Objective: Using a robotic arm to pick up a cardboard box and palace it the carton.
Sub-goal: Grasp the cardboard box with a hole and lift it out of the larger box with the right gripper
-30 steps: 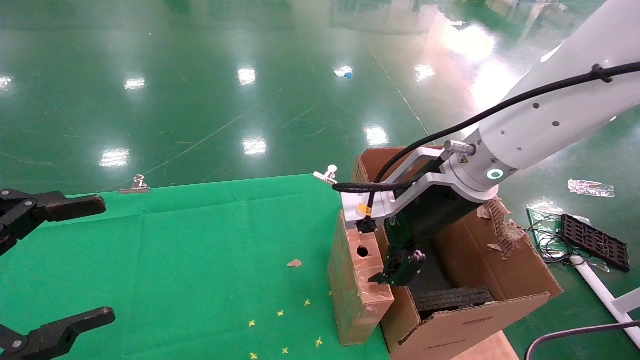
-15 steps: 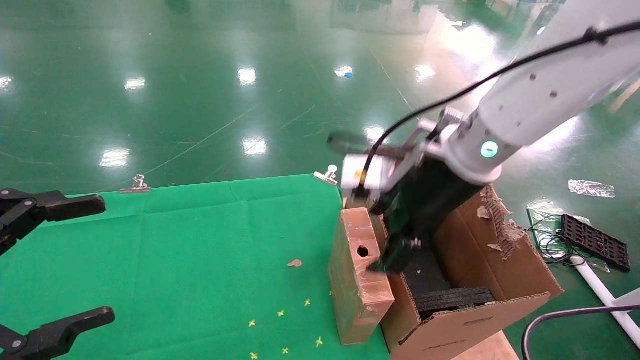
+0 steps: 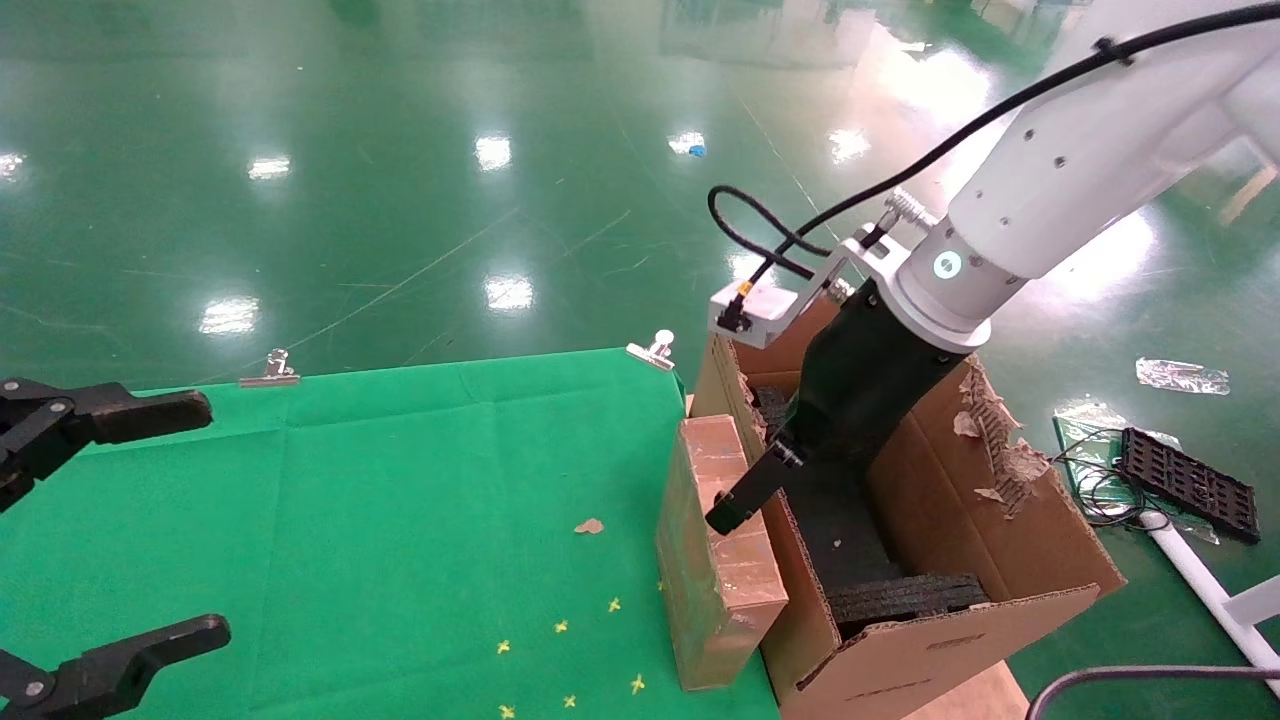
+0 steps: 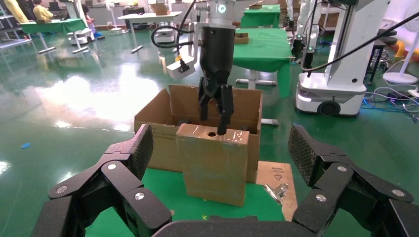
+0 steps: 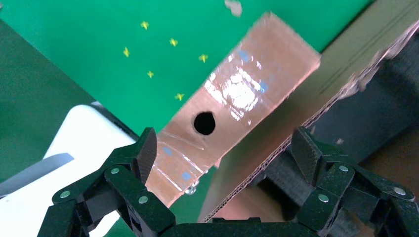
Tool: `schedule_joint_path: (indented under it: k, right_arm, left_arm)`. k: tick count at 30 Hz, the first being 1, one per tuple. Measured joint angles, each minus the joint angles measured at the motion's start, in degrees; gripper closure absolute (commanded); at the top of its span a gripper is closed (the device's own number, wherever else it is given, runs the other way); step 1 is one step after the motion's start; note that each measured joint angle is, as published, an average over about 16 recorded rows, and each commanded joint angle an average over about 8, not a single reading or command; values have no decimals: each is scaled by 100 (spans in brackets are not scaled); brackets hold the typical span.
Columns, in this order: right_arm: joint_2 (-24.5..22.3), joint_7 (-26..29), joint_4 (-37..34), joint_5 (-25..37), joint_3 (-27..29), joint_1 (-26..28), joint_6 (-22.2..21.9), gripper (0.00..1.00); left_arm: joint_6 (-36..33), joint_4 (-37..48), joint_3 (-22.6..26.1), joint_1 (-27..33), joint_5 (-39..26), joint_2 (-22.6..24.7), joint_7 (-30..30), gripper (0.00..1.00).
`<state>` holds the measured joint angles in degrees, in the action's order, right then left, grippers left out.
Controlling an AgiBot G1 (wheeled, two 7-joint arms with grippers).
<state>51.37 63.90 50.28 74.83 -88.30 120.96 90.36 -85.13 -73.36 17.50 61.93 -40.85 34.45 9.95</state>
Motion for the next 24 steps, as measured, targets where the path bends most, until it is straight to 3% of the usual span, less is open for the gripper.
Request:
schedule_joint_path:
  k: [8, 11, 16, 19, 24]
  right_arm:
    - [169, 51, -322, -262, -220, -138, -99, 1]
    - [204, 78, -350, -292, -264, -177, -156, 25]
    - [237, 172, -304, -253, -323, -222, -248, 87]
    - [238, 243, -240, -209, -357, -248, -299, 100]
    - [214, 371, -100, -119, -413, -290, -384, 100]
  left_arm:
    - [1, 0, 2, 0, 1, -1, -1, 0]
    - [1, 0, 3, 1, 2, -1, -1, 0]
    - [2, 0, 4, 1, 3, -2, -2, 2]
    - [2, 0, 5, 1, 3, -2, -2, 24]
    - [3, 0, 6, 1, 4, -2, -3, 84]
